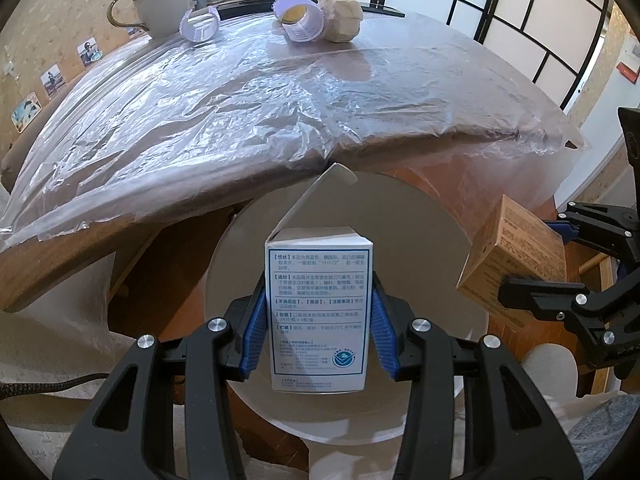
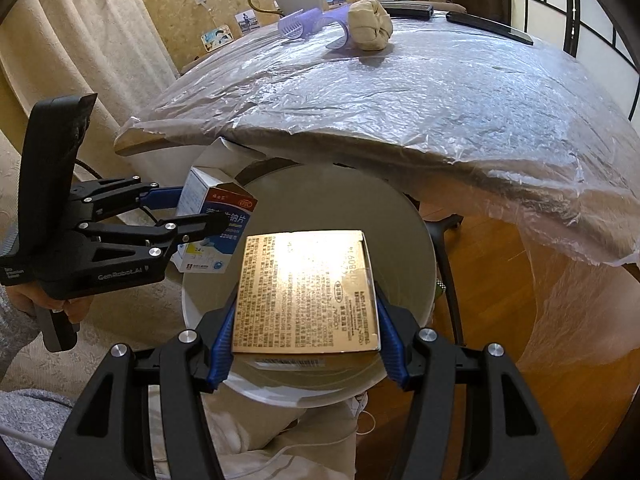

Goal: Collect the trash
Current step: 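Open both tools over the bin to drop both boxes inside, then move both tools back over the table toward the purple rollers and beige paper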

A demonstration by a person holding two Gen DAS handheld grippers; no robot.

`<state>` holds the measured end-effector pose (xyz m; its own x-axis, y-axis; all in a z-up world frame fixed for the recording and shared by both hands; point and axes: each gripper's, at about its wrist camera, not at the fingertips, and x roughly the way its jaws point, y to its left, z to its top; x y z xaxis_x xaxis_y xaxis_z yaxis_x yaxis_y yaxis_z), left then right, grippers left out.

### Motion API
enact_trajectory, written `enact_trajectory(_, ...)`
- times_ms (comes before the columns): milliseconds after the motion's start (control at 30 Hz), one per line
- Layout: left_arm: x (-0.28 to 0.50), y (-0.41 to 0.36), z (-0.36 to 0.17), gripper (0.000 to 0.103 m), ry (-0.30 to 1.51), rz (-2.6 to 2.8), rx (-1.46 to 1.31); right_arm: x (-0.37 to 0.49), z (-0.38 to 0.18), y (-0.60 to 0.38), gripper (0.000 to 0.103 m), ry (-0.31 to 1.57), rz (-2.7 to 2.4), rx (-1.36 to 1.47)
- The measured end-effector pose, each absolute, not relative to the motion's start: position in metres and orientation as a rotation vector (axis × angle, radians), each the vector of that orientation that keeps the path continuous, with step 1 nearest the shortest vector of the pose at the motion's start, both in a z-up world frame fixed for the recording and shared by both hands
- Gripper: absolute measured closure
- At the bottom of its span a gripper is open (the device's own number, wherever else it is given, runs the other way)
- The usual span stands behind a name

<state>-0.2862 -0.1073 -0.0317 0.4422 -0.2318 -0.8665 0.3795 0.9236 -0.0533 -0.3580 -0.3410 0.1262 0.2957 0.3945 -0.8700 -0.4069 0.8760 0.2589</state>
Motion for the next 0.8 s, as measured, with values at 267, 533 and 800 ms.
enact_trajectory(267, -0.283, -0.112, -0.034, 0.056, 1.057, -0.382, 0.164, -0.358, 0.126, -0.342, 0.045, 1.154, 0.531, -0.007)
enact_trajectory(533, -0.286, -0.106, -0.025, 0.02, 1.029, -0.355, 0.114, -0.359, 0.14, -0.351, 0.014, 1.103, 0.48, 0.024)
enact_trajectory(800, -0.296, -0.088, 0.049, 0.02, 0.865, -0.338, 0.039, -0.374, 0.205, -0.368, 0.004, 0.881, 0.43, 0.042)
